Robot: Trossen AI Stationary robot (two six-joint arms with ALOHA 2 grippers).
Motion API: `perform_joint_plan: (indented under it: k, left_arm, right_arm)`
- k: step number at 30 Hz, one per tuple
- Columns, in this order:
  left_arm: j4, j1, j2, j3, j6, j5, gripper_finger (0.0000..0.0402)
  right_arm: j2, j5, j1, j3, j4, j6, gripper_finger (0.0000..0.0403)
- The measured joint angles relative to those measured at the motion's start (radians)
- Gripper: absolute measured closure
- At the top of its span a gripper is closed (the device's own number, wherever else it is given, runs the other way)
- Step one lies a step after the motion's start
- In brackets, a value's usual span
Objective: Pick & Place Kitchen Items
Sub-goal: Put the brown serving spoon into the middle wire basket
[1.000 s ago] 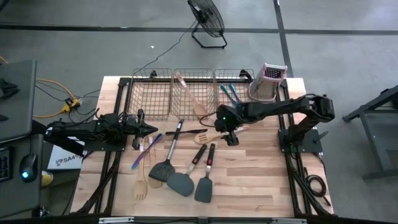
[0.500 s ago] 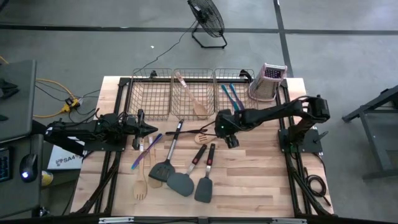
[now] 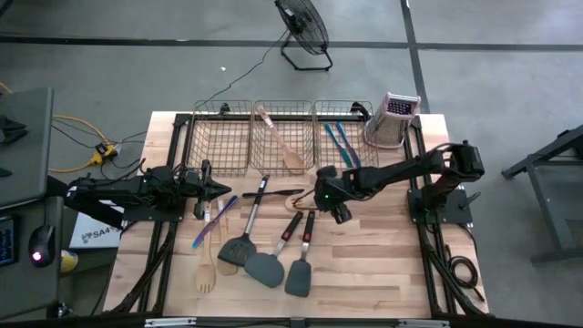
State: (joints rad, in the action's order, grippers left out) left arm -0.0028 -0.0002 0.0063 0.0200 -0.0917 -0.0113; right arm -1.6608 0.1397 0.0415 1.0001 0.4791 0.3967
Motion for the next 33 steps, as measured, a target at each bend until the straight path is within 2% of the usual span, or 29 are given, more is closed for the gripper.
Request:
perform_joint_plan:
  k: [10, 23, 33]
  left_arm:
    - [0.0, 0.0, 0.0, 0.0, 0.0, 0.0, 0.0398]
    - [0.0, 0.0, 0.0, 0.0, 0.0, 0.0, 0.0398]
    - [0.0, 0.0, 0.0, 0.0, 0.0, 0.0, 0.0398]
  right_arm:
    - [-0.048, -0.011, 0.024, 0.001, -0.027, -0.021, 0.0131]
    - [-0.098, 0.0, -0.009, 0.001, -0.053, -0.316, 0.0131]
    - [-0.098, -0.007, -0.024, 0.001, -0.052, -0.352, 0.0131]
